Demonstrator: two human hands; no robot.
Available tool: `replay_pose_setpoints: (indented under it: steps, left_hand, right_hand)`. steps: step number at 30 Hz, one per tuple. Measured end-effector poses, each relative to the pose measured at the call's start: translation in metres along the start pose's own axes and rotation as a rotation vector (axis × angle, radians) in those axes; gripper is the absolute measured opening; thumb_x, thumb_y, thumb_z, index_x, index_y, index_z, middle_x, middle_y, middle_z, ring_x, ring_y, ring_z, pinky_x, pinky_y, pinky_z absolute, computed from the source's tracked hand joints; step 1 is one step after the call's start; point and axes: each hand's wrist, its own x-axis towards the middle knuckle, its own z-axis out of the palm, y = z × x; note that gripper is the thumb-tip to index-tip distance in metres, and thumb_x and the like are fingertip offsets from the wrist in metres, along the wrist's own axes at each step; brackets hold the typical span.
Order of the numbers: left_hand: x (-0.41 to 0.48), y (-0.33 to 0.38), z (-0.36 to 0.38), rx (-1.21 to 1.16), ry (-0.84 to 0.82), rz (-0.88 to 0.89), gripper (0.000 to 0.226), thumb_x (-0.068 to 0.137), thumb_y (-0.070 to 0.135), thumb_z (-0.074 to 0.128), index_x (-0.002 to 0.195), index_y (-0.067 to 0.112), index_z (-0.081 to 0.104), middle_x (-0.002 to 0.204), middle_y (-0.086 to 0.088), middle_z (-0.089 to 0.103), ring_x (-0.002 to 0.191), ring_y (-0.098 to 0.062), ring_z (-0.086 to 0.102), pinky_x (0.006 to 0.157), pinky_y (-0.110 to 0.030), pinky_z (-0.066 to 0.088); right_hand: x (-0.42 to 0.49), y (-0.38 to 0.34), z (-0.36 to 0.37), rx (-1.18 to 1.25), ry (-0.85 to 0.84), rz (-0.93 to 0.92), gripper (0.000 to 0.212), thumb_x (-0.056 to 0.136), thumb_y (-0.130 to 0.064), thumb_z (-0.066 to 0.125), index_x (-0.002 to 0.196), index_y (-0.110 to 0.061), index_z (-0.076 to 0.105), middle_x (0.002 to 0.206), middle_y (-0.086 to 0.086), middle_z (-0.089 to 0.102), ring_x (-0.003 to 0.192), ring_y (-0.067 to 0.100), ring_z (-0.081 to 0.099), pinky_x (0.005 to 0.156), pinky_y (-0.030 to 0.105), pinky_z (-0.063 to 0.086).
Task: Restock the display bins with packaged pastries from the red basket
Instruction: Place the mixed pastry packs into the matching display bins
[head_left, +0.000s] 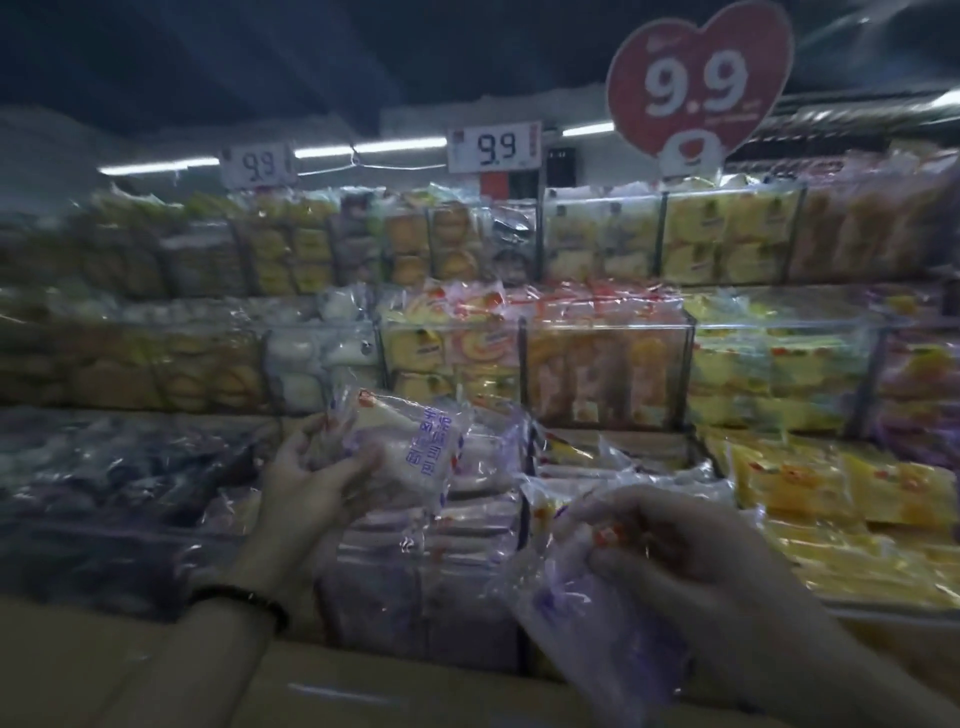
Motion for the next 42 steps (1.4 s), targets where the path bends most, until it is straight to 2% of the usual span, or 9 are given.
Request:
replay_pose_setpoints:
  steps: [4,10,14,17,23,28,31,35,42]
  left_hand:
    - [0.062,-0.025,-0.006,0.041,0.076,-0.138,0.044,0.084,0.013,0.085,0.115,0.027,0.057,0.092,-0.008,0.072,0.074,-0.029,0.070,0.055,-0.040,0.057]
    - [0.086,-0.061,-0.012,1.156,0.202,0.222,0.085,0.072,0.040,0.091,0.140,0.023,0.041,0.127,-0.005,0.059,0.116,-0.029,0.061,0.096,-0.047,0.054]
    - [0.076,-0.072,-0.010,1.420,0.076,0.458,0.067,0.093,0.024,0.065,0.145,0.050,0.031,0.147,-0.001,0.028,0.130,-0.028,0.038,0.108,-0.050,0.039]
    - [0.078,-0.078,-0.011,1.527,0.006,0.452,0.077,0.091,0.010,0.059,0.147,0.054,0.031,0.151,-0.002,0.028,0.130,-0.025,0.037,0.107,-0.043,0.044]
    - [0.079,-0.080,-0.013,1.463,0.010,0.386,0.071,0.088,0.011,0.049,0.151,0.043,0.038,0.131,0.001,0.043,0.117,-0.022,0.043,0.097,-0.035,0.044]
    - [0.078,-0.077,-0.012,1.430,0.003,0.339,0.061,0.091,0.023,0.051,0.147,0.046,0.041,0.131,0.001,0.045,0.121,-0.026,0.046,0.099,-0.041,0.048]
    - [0.078,-0.077,-0.013,1.442,0.015,0.328,0.060,0.087,0.027,0.053,0.143,0.047,0.045,0.128,0.002,0.044,0.122,-0.026,0.045,0.099,-0.044,0.049]
    - [0.075,-0.076,-0.009,1.452,0.026,0.354,0.051,0.093,0.027,0.055,0.141,0.043,0.047,0.131,-0.002,0.040,0.121,-0.027,0.046,0.099,-0.043,0.050]
    - [0.069,-0.060,-0.007,1.328,0.016,0.480,0.038,0.094,0.021,0.065,0.130,0.030,0.056,0.133,0.002,0.042,0.113,-0.027,0.056,0.093,-0.047,0.054]
  right_hand:
    - [0.038,0.013,0.025,-0.089,-0.021,0.075,0.031,0.084,-0.033,0.076,0.115,-0.034,0.075,0.102,0.001,0.080,0.096,0.023,0.076,0.093,0.056,0.057]
    - [0.083,0.029,0.042,-0.194,0.018,-0.001,0.039,0.090,-0.018,0.082,0.108,-0.050,0.070,0.093,-0.008,0.079,0.089,0.014,0.076,0.084,0.033,0.061]
    - [0.115,0.043,0.048,-0.318,-0.010,-0.022,0.029,0.092,-0.031,0.080,0.114,-0.046,0.069,0.099,-0.009,0.076,0.090,0.013,0.072,0.086,0.043,0.059]
    - [0.145,0.051,0.053,-0.438,-0.068,0.007,0.030,0.097,-0.034,0.074,0.122,-0.047,0.065,0.104,-0.016,0.072,0.094,0.002,0.067,0.082,0.030,0.058]
    - [0.199,0.050,0.073,-0.531,-0.161,-0.094,0.029,0.104,-0.019,0.064,0.129,-0.035,0.063,0.106,-0.019,0.068,0.097,-0.012,0.063,0.075,0.009,0.051]
    - [0.213,0.081,0.085,-0.652,-0.253,-0.035,0.029,0.103,-0.014,0.061,0.119,-0.038,0.064,0.104,-0.010,0.070,0.095,0.009,0.068,0.084,0.036,0.062]
    - [0.206,0.101,0.085,-0.801,-0.294,-0.021,0.024,0.101,-0.022,0.062,0.110,-0.044,0.059,0.108,-0.019,0.061,0.108,0.011,0.056,0.098,0.047,0.049]
    - [0.205,0.098,0.084,-0.917,-0.207,0.061,0.026,0.101,-0.041,0.061,0.124,-0.051,0.057,0.129,-0.010,0.048,0.129,0.019,0.038,0.112,0.051,0.026]
    - [0.179,0.068,0.066,-0.861,-0.104,0.028,0.052,0.101,-0.048,0.061,0.148,-0.041,0.040,0.143,-0.009,0.044,0.133,0.019,0.040,0.112,0.043,0.036]
